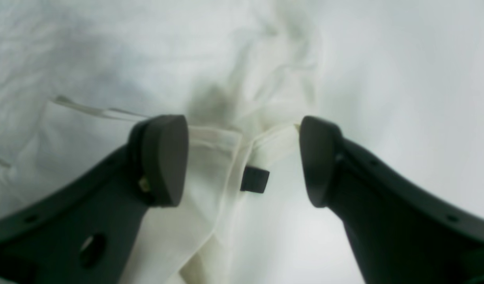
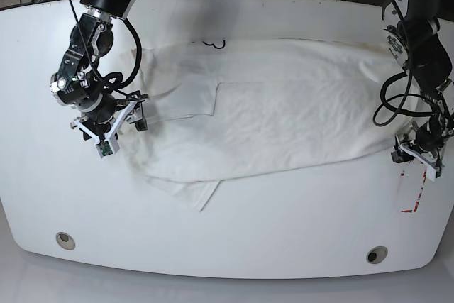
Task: Fold the T-shirt properly
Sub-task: 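Move the left gripper to the shirt's side edge and grasp it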
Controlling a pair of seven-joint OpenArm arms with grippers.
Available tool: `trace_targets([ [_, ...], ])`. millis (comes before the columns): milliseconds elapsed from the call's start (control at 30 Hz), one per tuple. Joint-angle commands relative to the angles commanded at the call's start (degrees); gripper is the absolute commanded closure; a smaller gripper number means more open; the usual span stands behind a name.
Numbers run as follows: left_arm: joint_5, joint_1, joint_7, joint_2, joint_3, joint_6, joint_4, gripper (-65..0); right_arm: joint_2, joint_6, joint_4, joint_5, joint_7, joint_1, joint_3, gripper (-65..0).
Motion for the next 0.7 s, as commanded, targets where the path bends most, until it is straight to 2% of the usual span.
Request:
trace_targets([
  [167,1.85,-0.97,-2.11,0.00,0.00,0.00,-3.87,-31.8,0.00,0.00,0.00,-0.09,0.00,-0.09,0.18,-42.3],
  [233,2.55,-0.97,-3.16,0.00,0.00,0.00,-4.40,-27.9,0.00,0.00,0.00,-0.09,0.00,-0.09,0.26,-42.3],
  [300,3.52,-0.97,-4.31,0.09,0.00,0.00,-4.66,-19.2,0.09,0.00,0.00,-0.09,0.00,-0.18,0.26,-42.3],
  [333,3.69,-0.97,-4.48,0.18,0.00,0.00,-4.66,-16.9,0.09,0.00,0.00,-0.09,0.00,-0.18,0.35,-42.3],
  [367,4.22,-0.97,-4.75,0.18,0.00,0.00,-4.66,-11.1,0.09,0.00,0.00,-0.09,0.00,-0.18,0.35,-42.3],
  [467,5.10,-1.05,-4.84,0.26,0.00,0.00,-4.22,-3.1,0.18,0.00,0.00,-0.09,0.00,-0.18,0.35,-42.3],
  [700,5.10,-2.11,-4.92,0.26,0.00,-0.09,2.11,-1.5,0.09,0.00,1.67,0.00,0.00,-0.97,0.26,-42.3],
])
